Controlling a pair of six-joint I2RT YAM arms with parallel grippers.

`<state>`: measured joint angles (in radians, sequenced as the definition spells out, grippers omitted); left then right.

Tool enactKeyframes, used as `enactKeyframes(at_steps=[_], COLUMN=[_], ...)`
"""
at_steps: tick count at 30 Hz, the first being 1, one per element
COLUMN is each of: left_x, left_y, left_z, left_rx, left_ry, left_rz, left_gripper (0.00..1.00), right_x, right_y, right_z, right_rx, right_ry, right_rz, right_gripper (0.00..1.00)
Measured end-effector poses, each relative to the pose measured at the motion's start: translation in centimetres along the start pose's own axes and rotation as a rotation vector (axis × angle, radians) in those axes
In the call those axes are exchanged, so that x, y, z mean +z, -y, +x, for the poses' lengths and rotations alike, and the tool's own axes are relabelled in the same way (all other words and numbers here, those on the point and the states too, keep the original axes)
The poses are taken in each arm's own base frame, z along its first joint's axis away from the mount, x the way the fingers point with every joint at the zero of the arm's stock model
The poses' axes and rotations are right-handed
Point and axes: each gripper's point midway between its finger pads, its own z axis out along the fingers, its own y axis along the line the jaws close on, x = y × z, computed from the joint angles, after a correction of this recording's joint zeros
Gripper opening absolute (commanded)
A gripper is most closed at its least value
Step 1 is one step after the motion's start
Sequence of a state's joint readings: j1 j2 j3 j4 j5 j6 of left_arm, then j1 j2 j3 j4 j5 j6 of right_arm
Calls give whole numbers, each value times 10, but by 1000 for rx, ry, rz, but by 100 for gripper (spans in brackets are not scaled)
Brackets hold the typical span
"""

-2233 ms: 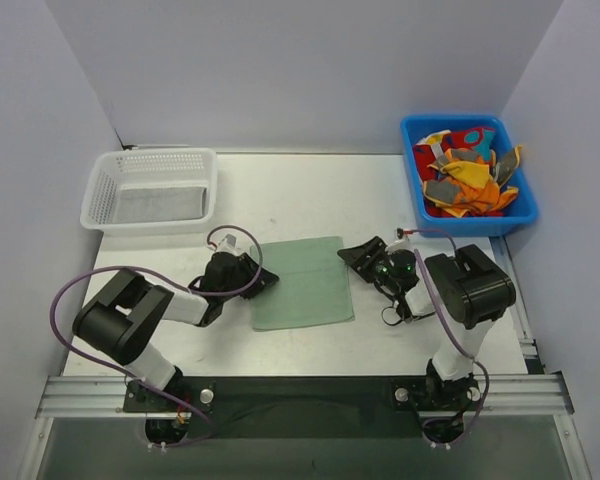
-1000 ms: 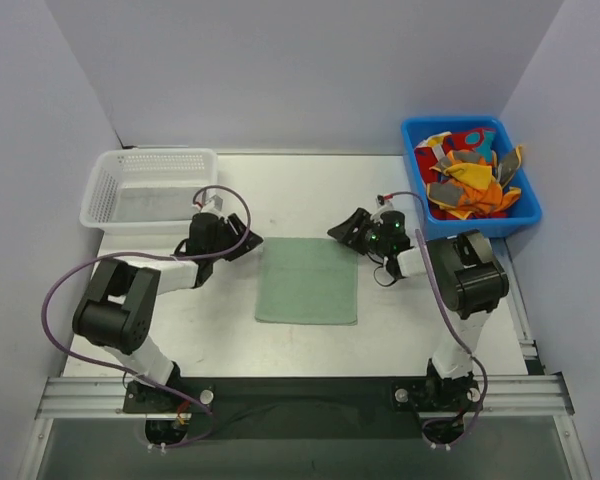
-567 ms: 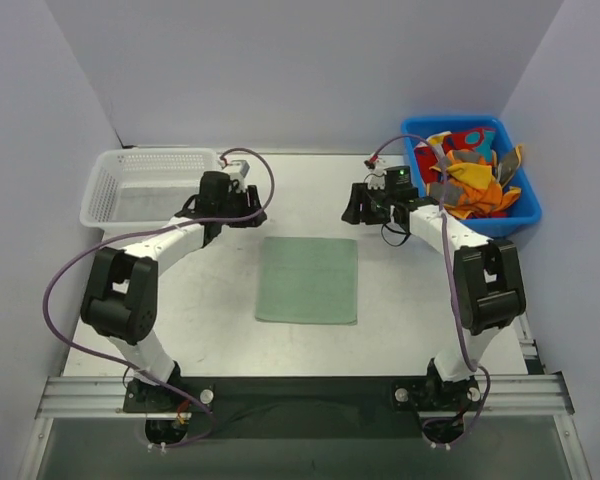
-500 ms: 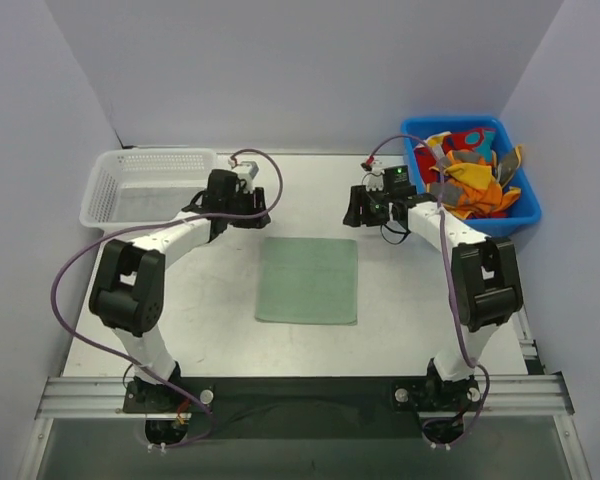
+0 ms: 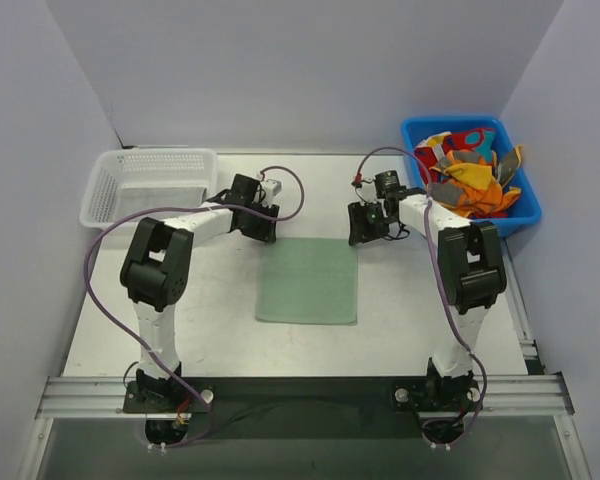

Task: Fold and stack the towels
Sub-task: Fold the towel

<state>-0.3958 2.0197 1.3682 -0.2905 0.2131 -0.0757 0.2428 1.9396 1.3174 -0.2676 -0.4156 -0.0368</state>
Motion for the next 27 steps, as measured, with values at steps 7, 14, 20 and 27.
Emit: enactKeyframes(at_steps=[7,14,20,27], left_x=[4,4,3,3], left_y=[-2,-4,-4,-5], left_z=[0,1,3,5], left_rx=[13,25,26,26], left_ry=[-30,-47,-52,-60], left_rz=[-4,-13,-17,-21], left_gripper=[45,40,36,25], right_x=[6,18,22,26], right_y=[3,8,8,-9], right_z=[-10,-6,-11,-7], right_rx=[-10,6,-24,-113], right_ry=[-26,-103,-139,-197], right_rz=[0,17,20,-4], right_gripper=[44,44,43,40])
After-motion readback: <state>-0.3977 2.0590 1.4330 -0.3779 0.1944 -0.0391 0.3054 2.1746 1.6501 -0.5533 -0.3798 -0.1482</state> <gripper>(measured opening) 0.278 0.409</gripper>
